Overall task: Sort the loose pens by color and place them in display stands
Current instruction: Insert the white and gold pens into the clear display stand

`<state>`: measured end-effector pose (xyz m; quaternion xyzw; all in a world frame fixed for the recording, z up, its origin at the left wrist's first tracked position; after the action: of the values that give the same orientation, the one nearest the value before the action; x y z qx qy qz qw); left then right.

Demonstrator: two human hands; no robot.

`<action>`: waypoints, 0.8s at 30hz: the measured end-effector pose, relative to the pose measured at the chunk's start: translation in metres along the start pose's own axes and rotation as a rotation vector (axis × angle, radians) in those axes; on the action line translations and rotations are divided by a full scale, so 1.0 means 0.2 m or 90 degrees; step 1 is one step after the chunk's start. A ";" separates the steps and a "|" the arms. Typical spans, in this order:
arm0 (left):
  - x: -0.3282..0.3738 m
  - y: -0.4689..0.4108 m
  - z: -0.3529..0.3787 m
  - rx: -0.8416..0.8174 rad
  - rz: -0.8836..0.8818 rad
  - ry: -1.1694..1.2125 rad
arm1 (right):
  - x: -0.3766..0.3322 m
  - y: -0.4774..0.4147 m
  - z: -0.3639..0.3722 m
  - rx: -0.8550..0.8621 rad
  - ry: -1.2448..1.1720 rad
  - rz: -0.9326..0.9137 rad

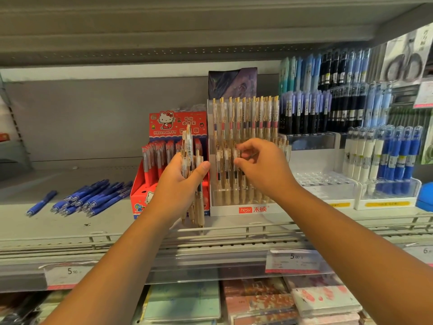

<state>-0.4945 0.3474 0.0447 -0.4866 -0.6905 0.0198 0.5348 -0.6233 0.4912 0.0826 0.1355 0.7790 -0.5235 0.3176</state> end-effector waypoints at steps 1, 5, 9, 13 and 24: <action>0.00 0.00 0.00 0.001 0.001 0.003 | 0.00 0.00 0.00 0.005 0.008 0.001; 0.02 0.00 -0.01 0.011 0.016 0.008 | -0.09 0.06 0.00 0.045 0.038 -0.063; 0.03 0.00 -0.02 0.021 0.045 0.030 | -0.19 0.14 0.19 -0.147 -0.124 -0.076; 0.02 0.00 -0.03 0.020 0.042 0.073 | -0.21 0.20 0.35 -0.284 -0.203 0.009; 0.07 0.02 -0.01 0.009 0.058 0.071 | -0.14 0.18 0.31 -0.223 -0.220 0.066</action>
<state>-0.4903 0.3583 0.0545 -0.5139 -0.6366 0.0221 0.5746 -0.5609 0.4542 0.0577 0.0267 0.7836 -0.3791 0.4914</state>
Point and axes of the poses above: each hand's wrist, its own y-axis away from the middle knuckle, its own z-axis out of the palm, x = y × z, the point moved 10 cm from there along -y, towards the middle knuckle, and after that the axes turned 15 degrees about -y, right-handed, at the moved point
